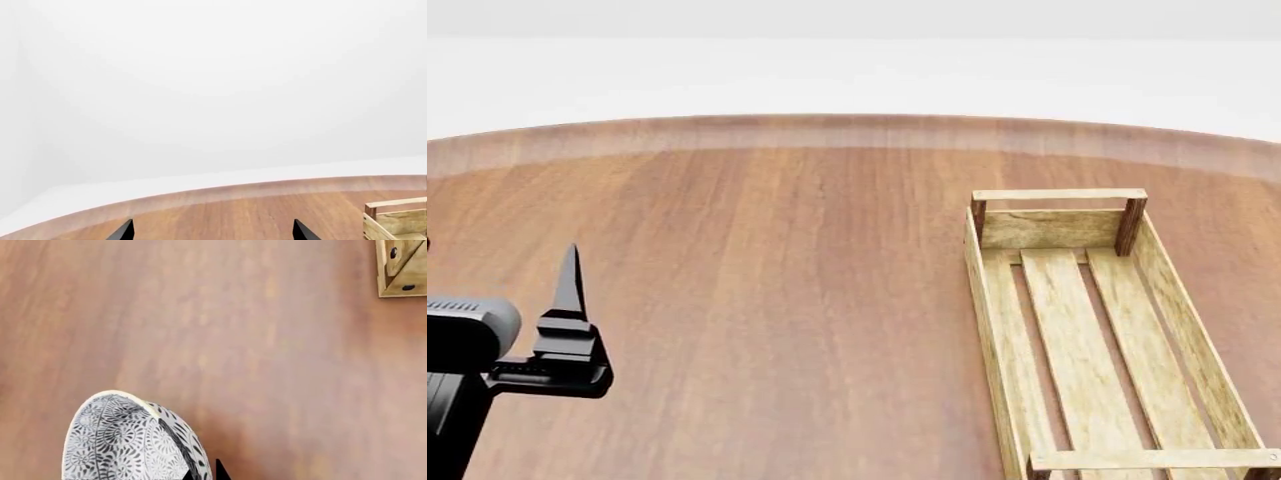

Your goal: Stack the right bowl on the left bowl and place them in the tray.

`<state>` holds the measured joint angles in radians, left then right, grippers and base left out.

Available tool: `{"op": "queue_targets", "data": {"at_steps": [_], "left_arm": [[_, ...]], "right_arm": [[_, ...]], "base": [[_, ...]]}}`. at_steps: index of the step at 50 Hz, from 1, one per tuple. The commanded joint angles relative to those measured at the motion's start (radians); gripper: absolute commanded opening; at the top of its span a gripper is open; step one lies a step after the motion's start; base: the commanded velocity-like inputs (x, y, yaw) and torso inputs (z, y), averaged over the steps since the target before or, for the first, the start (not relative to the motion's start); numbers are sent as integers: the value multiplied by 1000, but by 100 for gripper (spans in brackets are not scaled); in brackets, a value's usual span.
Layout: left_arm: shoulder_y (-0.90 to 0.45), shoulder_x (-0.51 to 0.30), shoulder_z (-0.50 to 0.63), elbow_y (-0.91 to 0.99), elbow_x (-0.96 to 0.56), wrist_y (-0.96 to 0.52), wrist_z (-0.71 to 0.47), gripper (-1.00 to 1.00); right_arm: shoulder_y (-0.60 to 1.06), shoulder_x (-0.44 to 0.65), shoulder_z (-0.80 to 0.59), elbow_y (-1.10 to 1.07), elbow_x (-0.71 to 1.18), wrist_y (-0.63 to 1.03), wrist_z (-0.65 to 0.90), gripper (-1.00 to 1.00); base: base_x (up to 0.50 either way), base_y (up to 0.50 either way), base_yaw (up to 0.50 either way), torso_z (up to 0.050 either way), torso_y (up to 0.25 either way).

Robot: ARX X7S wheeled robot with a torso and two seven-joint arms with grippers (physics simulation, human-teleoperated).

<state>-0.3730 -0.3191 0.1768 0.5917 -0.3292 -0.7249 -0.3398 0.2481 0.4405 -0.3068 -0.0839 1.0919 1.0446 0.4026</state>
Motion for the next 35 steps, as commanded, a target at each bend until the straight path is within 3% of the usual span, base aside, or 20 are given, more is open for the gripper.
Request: {"op": "queue_targets", "data": {"at_steps": [1,27,35], "left_arm": [[-2,-1,4,3,-3,-1,-5,100],[-17,-3,19,-7,-7,1,-10,100],[-21,-4,24,-8,-8,1,-12,100]], "right_arm": [[59,1,36,-51,33,3,14,-100],[300,-13,124,-51,101,14,84,-100],[396,-37,92,61,47,-14,33,-100]], "base": [[0,0,0,0,0],[0,0,0,0,0],[0,0,0,0,0]]}}
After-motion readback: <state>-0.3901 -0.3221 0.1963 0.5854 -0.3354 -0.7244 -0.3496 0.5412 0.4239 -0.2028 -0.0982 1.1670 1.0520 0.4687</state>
